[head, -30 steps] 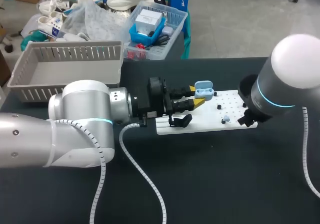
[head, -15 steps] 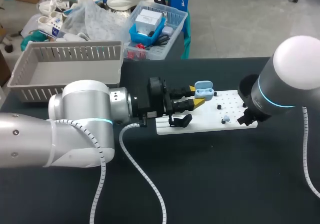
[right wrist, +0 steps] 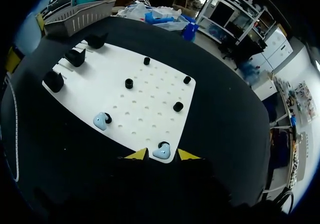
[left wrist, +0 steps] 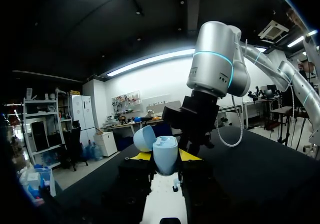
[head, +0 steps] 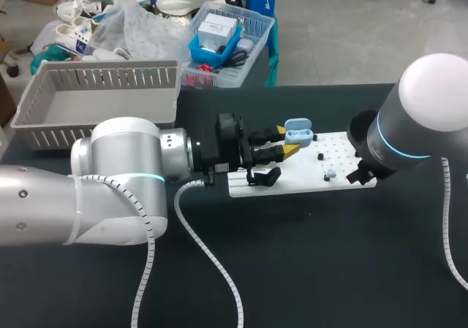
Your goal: Pick up each earbud case from the left stands, insert the matching earbuds, close the lid, and place the case in the box.
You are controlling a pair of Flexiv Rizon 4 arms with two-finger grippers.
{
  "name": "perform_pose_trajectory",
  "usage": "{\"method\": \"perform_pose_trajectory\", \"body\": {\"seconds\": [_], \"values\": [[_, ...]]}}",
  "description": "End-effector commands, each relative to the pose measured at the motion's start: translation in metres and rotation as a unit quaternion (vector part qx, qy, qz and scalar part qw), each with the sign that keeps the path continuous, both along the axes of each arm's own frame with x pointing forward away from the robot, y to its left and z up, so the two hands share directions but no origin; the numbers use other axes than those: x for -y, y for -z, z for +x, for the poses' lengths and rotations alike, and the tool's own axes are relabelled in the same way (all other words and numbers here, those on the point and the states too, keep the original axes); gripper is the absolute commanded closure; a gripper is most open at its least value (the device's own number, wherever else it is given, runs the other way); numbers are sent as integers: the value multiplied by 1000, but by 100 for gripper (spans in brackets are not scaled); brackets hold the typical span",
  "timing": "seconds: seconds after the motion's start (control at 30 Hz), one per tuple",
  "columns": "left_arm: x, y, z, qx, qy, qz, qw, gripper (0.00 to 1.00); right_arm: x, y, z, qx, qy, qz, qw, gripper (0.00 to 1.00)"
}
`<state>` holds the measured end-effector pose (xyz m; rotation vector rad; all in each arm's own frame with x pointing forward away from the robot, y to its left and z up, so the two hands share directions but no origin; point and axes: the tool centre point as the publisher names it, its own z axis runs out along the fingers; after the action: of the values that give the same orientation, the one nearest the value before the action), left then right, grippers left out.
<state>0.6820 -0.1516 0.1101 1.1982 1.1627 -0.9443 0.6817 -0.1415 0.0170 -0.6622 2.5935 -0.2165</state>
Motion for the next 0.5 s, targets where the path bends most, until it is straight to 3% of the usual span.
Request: {"method": "perform_pose_trajectory", "body": {"seconds": [0.03, 0.37, 0.5], "values": [[0, 1, 0, 1, -2, -1, 1000, 100, -2, 1, 3, 2, 2, -1, 1000, 70], [0, 1, 0, 1, -2, -1, 1000, 100, -4, 0, 6, 3, 7, -1, 1000, 74], [0, 1, 0, 1, -2, -1, 1000, 100, -4, 0, 6, 3, 9, 0, 1000, 81]]}}
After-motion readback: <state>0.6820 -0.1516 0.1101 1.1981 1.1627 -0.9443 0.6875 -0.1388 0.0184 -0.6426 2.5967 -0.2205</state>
